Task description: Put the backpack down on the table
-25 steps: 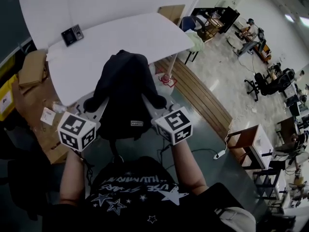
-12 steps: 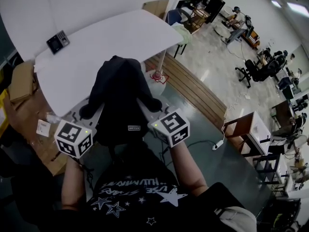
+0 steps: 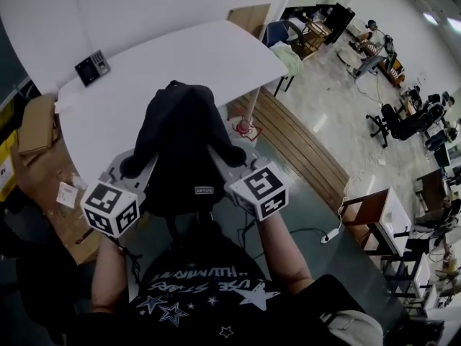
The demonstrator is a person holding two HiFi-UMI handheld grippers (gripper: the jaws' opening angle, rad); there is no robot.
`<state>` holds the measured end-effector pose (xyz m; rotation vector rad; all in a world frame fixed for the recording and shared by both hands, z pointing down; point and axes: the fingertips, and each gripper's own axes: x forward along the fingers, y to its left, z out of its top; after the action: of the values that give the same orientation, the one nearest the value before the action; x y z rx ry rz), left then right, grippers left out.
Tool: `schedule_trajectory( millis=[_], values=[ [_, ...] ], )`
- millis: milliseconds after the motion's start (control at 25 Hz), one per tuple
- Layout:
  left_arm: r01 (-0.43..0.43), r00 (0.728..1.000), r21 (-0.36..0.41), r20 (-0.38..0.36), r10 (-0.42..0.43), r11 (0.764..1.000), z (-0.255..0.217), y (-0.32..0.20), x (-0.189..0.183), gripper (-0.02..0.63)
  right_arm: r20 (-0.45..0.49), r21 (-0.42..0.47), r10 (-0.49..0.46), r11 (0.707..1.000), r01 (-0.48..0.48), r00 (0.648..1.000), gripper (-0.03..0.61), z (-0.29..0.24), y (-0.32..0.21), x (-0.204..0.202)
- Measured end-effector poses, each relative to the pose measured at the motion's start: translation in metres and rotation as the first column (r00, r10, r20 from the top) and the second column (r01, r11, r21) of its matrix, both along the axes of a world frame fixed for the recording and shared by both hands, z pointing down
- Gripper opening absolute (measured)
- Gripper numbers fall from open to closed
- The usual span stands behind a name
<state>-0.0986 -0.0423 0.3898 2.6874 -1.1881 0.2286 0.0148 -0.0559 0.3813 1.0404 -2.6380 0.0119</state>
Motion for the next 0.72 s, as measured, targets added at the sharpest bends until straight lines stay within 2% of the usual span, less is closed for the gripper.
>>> schedule_trajectory(
  millis=[160, 480, 720],
  values=[
    [0.033, 0.999, 0.010, 0.002, -0.033, 0.999, -0.010, -0.032, 0.014, 0.037, 0.001, 0.018, -0.049, 0.999, 0.049, 0.999, 0.005, -0.010, -0.035, 0.013],
    [0.081, 0.997, 0.050, -0.003, -0.081, 0.995, -0.036, -0.104, 0.058, 0.037, 0.015, 0.082, -0.090, 0.993, 0.089, 0.996, 0.005, -0.032, -0.115, 0.057],
    [0.109, 0.994, 0.078, -0.001, -0.109, 0.991, -0.049, -0.136, 0.088, 0.037, 0.028, 0.119, -0.122, 0.986, 0.117, 0.992, 0.005, -0.047, -0.150, 0.088]
  ],
)
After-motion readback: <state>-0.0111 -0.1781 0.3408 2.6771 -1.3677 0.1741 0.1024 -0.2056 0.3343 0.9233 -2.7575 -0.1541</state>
